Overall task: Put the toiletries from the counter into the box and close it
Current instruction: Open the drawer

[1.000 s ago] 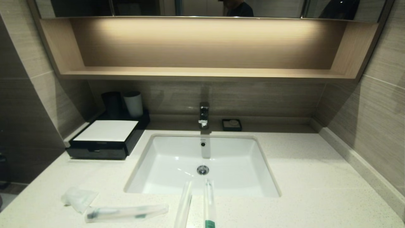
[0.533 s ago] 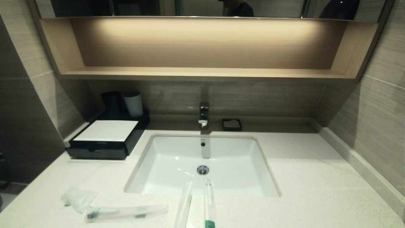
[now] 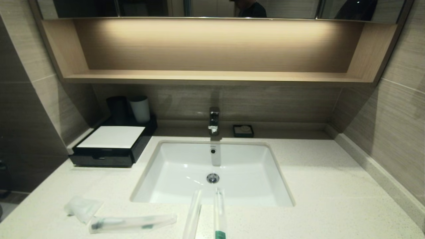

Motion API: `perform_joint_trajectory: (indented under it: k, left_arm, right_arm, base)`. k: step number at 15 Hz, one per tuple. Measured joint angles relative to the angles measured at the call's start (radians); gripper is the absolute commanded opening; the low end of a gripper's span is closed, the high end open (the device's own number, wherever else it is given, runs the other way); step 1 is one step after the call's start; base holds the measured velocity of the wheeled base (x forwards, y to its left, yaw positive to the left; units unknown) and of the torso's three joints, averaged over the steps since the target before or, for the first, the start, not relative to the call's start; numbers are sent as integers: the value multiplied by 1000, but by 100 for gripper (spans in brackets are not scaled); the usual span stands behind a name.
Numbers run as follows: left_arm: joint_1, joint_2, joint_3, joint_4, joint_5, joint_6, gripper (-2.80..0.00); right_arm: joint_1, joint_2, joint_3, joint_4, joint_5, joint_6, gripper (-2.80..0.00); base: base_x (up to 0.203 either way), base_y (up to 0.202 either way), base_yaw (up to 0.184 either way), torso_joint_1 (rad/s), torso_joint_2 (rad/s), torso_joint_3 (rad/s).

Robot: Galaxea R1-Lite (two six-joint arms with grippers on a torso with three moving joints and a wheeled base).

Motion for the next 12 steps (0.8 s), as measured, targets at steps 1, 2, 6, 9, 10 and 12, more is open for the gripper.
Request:
perform_joint_trajectory:
  k: [1, 2, 6, 9, 10, 12]
  left_arm:
    - [0, 0, 0, 0, 0, 0, -280]
    - [0, 0, 0, 0, 0, 0, -280]
    - [0, 0, 0, 2, 1, 0, -280]
    - [0, 0, 0, 8, 2, -2, -280]
    - [0, 0, 0, 13, 7, -2, -280]
    - [0, 0, 0, 38, 10, -1, -280]
  right_arm:
    - [0, 0, 0, 0, 0, 0, -280]
    - [0, 0, 0, 0, 0, 0, -280]
    - [0, 0, 0, 0, 0, 0, -280]
    - [0, 0, 0, 0, 0, 0, -280]
    - [0, 0, 0, 0, 0, 0, -280]
    - [0, 0, 0, 0, 0, 0, -280]
  base:
    - [0, 0, 0, 0, 0, 0]
    - [0, 0, 0, 0, 0, 0]
    - [0, 0, 0, 0, 0, 0]
    - [0, 0, 0, 0, 0, 0]
    - [0, 0, 0, 0, 0, 0]
    - [0, 0, 0, 0, 0, 0]
